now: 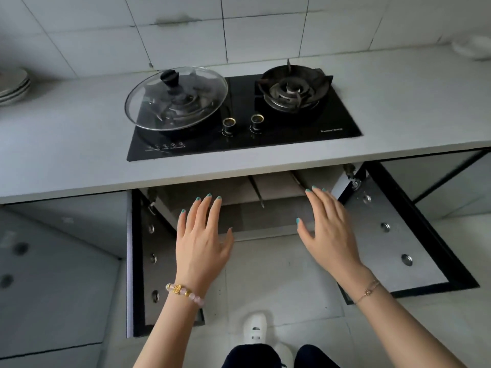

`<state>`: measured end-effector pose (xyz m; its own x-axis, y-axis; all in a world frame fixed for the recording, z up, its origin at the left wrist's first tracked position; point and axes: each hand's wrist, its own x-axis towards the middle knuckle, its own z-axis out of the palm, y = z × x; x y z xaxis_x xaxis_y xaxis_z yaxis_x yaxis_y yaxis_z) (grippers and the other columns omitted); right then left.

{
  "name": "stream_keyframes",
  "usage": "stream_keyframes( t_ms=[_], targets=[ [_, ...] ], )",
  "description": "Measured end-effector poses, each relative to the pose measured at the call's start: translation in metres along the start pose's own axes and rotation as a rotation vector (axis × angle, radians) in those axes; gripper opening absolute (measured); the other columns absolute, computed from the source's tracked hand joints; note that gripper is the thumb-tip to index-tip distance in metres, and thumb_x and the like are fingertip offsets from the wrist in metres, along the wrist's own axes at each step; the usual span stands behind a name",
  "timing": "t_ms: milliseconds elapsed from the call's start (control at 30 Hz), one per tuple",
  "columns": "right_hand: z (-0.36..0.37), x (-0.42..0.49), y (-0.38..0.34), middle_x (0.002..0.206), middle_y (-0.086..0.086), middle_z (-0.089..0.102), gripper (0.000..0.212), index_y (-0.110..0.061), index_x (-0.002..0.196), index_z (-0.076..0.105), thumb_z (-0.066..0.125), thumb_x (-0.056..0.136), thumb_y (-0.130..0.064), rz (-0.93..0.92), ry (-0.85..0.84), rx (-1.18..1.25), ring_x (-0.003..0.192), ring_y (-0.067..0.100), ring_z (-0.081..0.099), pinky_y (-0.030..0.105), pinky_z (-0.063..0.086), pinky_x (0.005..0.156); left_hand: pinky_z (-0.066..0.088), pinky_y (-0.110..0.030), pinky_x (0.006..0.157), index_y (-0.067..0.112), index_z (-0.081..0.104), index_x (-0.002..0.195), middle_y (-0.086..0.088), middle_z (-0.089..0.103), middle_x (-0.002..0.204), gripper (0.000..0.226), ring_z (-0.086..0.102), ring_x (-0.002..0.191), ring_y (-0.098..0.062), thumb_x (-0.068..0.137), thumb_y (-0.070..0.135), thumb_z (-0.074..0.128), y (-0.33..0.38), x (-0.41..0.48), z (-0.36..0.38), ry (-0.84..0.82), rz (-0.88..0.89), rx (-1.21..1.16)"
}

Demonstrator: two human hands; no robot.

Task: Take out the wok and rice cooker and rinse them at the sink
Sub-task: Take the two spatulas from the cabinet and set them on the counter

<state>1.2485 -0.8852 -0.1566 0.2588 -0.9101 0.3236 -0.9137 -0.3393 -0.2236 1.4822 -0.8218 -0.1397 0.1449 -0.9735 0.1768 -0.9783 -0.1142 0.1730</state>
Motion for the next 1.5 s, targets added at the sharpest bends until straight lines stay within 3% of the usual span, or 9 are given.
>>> stream_keyframes(
  t_ms=[367,533,600,733,900,1000,1167,1333,1500],
  targets=[
    [0.039,0.024,0.017,0.131,0.014,0.054,0.056,-0.001,0.128,0.053,0.042,0.085,-0.034,0.099,-0.009,-0.026,0.121,0.028,0.049,0.040,0.039,0.102,0.036,-0.049,0.105,0.011,0.052,0.131,-0.009,0.055,0.134,0.061,0.049,0.127,-0.031,0.081,0.044,0.039,0.011,0.060,0.043,-0.147,0.142,-0.042],
    [0.081,0.024,0.038,0.130,0.013,0.056,0.055,-0.001,0.127,0.055,0.041,0.084,-0.034,0.115,-0.121,-0.016,0.120,0.027,0.051,0.040,0.039,0.101,0.041,-0.048,0.101,0.011,0.055,0.127,-0.006,0.059,0.128,0.060,0.054,0.122,-0.029,0.079,0.044,0.041,0.022,0.070,0.090,-0.281,0.170,-0.096],
    [0.107,0.023,0.050,0.130,0.013,0.056,0.056,-0.001,0.127,0.056,0.040,0.085,-0.034,0.128,-0.197,0.011,0.119,0.028,0.053,0.039,0.041,0.101,0.036,-0.043,0.106,0.013,0.050,0.133,-0.005,0.053,0.135,0.060,0.048,0.127,-0.027,0.083,0.045,0.042,0.027,0.069,0.119,-0.361,0.139,-0.133],
    [0.172,0.016,0.082,0.130,0.012,0.056,0.050,-0.002,0.128,0.054,0.048,0.087,-0.029,0.270,-0.292,0.209,0.119,0.028,0.053,0.033,0.042,0.099,0.023,-0.031,0.114,0.020,0.029,0.145,0.003,0.033,0.149,0.061,0.030,0.138,-0.018,0.092,0.042,0.047,0.034,0.069,0.189,-0.513,-0.003,-0.291],
    [0.248,0.013,0.139,0.140,0.009,0.047,0.051,-0.005,0.136,0.046,0.060,0.089,-0.015,0.584,-0.379,0.494,0.132,0.024,0.040,0.027,0.027,0.108,0.028,-0.018,0.100,0.019,0.042,0.137,0.003,0.044,0.140,0.049,0.040,0.130,-0.014,0.091,0.030,0.057,0.049,0.071,0.263,-0.599,-0.373,-0.703],
    [0.284,0.027,0.175,0.137,0.008,0.050,0.040,-0.007,0.131,0.050,0.054,0.092,-0.010,0.929,-0.349,0.894,0.129,0.021,0.044,0.032,0.032,0.107,0.032,-0.021,0.096,0.020,0.047,0.130,0.004,0.050,0.135,0.039,0.044,0.127,-0.014,0.093,0.025,0.056,0.061,0.077,0.301,-0.645,-0.592,-0.956],
    [0.337,0.060,0.239,0.141,0.005,0.047,0.041,-0.013,0.138,0.042,0.040,0.099,-0.024,1.493,-0.194,1.522,0.130,0.019,0.044,0.040,0.037,0.102,0.041,-0.032,0.096,0.020,0.050,0.122,0.001,0.055,0.123,0.026,0.053,0.112,-0.015,0.097,0.016,0.047,0.077,0.090,0.356,-0.596,-0.741,-1.172],
    [0.384,0.086,0.278,0.146,0.007,0.041,0.049,-0.014,0.143,0.038,0.034,0.100,-0.037,1.591,-0.173,1.688,0.135,0.023,0.037,0.044,0.032,0.108,0.042,-0.036,0.091,0.017,0.051,0.120,-0.005,0.058,0.120,0.024,0.055,0.112,-0.023,0.100,0.018,0.038,0.079,0.093,0.407,-0.573,-0.875,-1.261],
    [0.417,0.109,0.299,0.134,0.006,0.050,0.050,-0.013,0.137,0.043,0.039,0.097,-0.043,1.521,-0.268,1.723,0.129,0.023,0.045,0.042,0.036,0.101,0.045,-0.037,0.091,0.017,0.055,0.115,-0.002,0.064,0.115,0.024,0.059,0.109,-0.022,0.100,0.018,0.036,0.081,0.084,0.435,-0.601,-0.949,-1.259]
  ],
)
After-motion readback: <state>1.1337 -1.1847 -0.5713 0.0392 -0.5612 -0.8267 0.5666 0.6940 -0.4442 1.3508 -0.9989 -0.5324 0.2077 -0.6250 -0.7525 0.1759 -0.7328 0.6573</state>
